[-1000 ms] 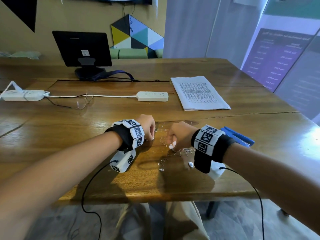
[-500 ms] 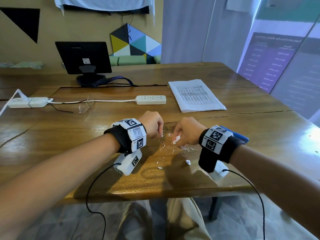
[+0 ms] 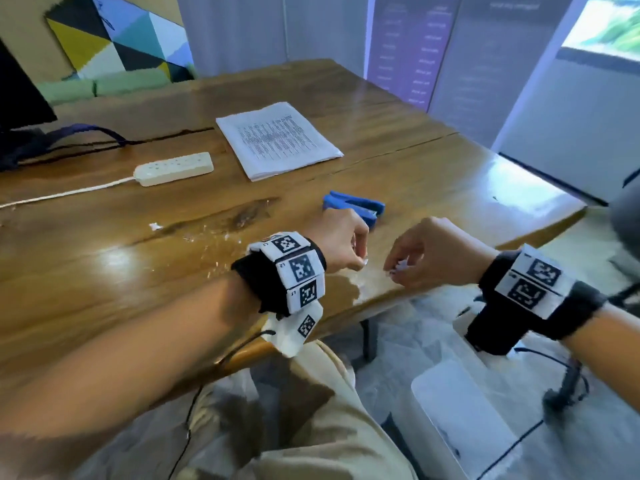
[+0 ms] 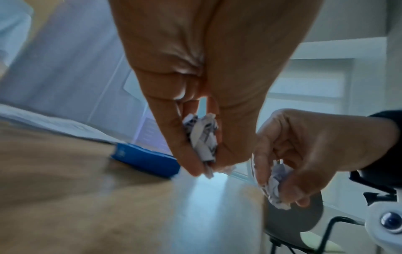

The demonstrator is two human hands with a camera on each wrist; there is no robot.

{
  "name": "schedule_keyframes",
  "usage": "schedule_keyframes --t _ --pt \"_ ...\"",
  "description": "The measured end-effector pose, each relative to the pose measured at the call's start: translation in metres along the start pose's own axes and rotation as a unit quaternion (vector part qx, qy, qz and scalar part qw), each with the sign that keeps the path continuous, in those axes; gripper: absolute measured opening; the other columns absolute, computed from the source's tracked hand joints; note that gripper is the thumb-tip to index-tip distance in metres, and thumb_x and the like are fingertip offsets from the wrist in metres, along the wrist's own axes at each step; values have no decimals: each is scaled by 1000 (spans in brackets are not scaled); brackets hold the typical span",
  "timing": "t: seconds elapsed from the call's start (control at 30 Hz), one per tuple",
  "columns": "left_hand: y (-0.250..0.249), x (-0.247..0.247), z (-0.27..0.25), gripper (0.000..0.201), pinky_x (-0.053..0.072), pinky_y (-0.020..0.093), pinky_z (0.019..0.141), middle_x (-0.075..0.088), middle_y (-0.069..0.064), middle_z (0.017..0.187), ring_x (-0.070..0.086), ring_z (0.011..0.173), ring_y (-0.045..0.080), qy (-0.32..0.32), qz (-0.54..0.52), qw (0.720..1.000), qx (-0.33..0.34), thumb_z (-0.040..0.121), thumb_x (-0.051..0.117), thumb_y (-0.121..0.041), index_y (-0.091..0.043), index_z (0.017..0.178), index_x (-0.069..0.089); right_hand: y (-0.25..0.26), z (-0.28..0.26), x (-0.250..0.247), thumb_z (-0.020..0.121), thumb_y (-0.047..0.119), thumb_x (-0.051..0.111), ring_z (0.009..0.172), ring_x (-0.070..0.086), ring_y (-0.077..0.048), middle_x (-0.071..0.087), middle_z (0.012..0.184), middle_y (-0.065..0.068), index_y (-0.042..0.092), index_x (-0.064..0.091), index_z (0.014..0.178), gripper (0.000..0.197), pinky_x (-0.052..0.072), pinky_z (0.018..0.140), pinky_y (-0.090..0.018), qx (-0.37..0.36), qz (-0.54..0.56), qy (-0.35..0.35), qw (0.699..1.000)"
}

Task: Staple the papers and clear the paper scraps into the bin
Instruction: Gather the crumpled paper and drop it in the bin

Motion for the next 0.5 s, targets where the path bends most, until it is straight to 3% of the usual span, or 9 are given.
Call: schedule_keyframes --t 0.07,0.2,0.27,0.37,0.43,0.5 --pt "-22 22 11 13 44 27 62 71 5 83 55 68 14 22 -34 999 21 71 73 -11 -16 64 63 -28 -24 -3 67 14 75 55 60 -3 70 63 7 26 75 74 13 45 53 -10 30 23 1 999" --pt "-69 60 25 6 38 16 54 53 -9 64 48 60 6 40 -45 995 84 73 74 -14 -12 71 69 -89 -66 5 69 8 77 53 63 -6 73 66 0 22 76 75 15 53 56 -19 96 85 -7 992" --pt "-90 84 32 6 41 22 61 53 -8 67 50 68 12 76 -43 989 117 72 75 -12 -10 76 70 -120 -82 18 71 2 76 47 58 -3 71 62 -1 16 76 76 15 52 54 -18 133 132 -5 982" --pt "-114 126 44 9 46 27 69 64 -1 80 59 81 21 127 -37 982 136 73 73 -10 -9 81 70 -168 -98 51 70 -2 75 42 53 5 64 49 13 19 74 70 21 46 50 -11 190 166 -1 968" --pt "-125 155 53 11 46 27 74 70 10 96 62 92 26 158 -53 977 131 74 71 -7 -6 85 70 -200 -102 80 69 -4 73 42 53 4 67 60 6 20 69 67 25 50 52 -18 229 185 4 956" --pt "-131 186 62 15 45 24 73 70 12 103 63 97 28 190 -68 972 118 76 69 -7 -5 91 72 -232 -106 113 71 -9 70 44 56 -2 62 69 -7 11 65 69 20 52 48 -18 279 211 22 937"
Point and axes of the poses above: each hand's wrist, its own z-axis towards the middle knuckle, its own x-axis out of the palm, y = z × x, the point moved 3 cm from there along z, towards the middle knuckle
